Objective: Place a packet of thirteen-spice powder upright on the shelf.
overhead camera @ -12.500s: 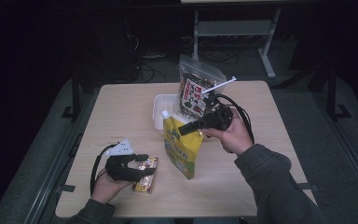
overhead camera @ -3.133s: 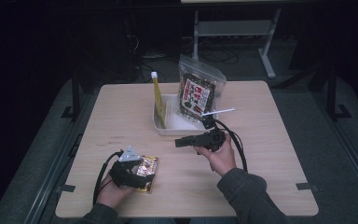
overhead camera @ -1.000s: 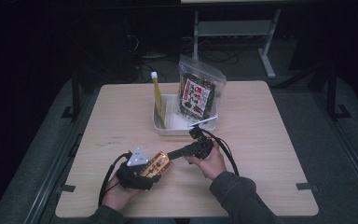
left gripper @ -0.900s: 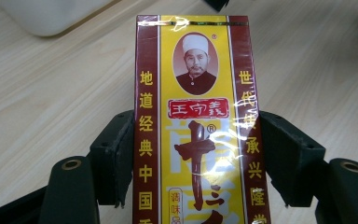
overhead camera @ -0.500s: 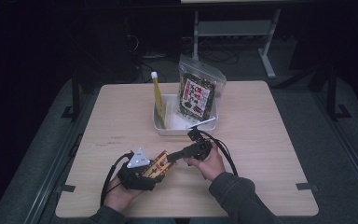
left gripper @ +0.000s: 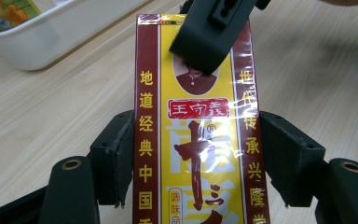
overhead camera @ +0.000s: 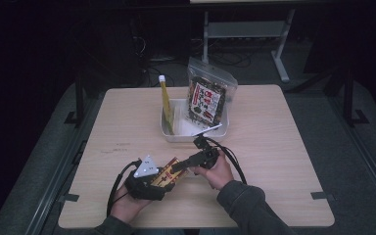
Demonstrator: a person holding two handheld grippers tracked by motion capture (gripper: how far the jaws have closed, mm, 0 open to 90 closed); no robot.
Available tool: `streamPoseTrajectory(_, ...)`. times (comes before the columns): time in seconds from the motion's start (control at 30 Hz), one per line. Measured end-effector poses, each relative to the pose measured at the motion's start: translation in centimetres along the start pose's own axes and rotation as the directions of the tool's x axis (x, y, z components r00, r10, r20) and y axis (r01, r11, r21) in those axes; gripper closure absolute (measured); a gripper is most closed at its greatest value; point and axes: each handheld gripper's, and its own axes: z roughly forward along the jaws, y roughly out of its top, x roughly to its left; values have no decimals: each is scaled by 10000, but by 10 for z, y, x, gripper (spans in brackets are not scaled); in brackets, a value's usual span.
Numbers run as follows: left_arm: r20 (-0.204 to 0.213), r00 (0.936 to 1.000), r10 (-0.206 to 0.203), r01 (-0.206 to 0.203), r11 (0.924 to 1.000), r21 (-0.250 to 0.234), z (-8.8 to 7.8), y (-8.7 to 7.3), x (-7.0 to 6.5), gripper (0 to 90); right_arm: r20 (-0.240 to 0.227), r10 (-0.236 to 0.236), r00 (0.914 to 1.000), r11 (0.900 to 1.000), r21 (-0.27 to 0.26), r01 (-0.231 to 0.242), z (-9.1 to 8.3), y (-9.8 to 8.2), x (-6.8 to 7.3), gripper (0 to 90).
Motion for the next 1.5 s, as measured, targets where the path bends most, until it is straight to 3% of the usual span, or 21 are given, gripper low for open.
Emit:
streamPoseTrajectory(0.27, -17, 10000, 11, -11, 10000, -21, 0, 0, 0, 321, -243, 115, 9996, 9998, 192, -110, 2, 1, 2, 536)
streamPoseTrajectory(0.47, 22, 10000, -25, 25, 10000, 37, 2, -1, 1, 320, -512, 631, 9967, 9980, 93, -627, -2, 3, 3, 637)
streamPoseTrajectory(0.77, -81, 9999, -92, 91, 9998, -181, -1, -1, 4, 301, 363, 482, 9982, 9983, 303, -493, -4, 14, 21, 675)
streamPoseTrajectory(0.83, -155, 9998, -158, 155, 9997, -205, -2, -2, 4, 276, 718, 371, 9967, 9988, 291, -393, -6, 17, 24, 676)
streamPoseTrajectory(1.1, -332, 9985, -429, 415, 9983, -401, -9, -3, 11, 250, 1426, 430, 9888, 9990, 13, -436, -21, 25, 28, 677)
streamPoseTrajectory(1.5, -469, 9966, -677, 657, 9969, -439, -11, -6, 16, 242, 1886, 610, 9802, 9975, -471, -530, -46, 35, 33, 677)
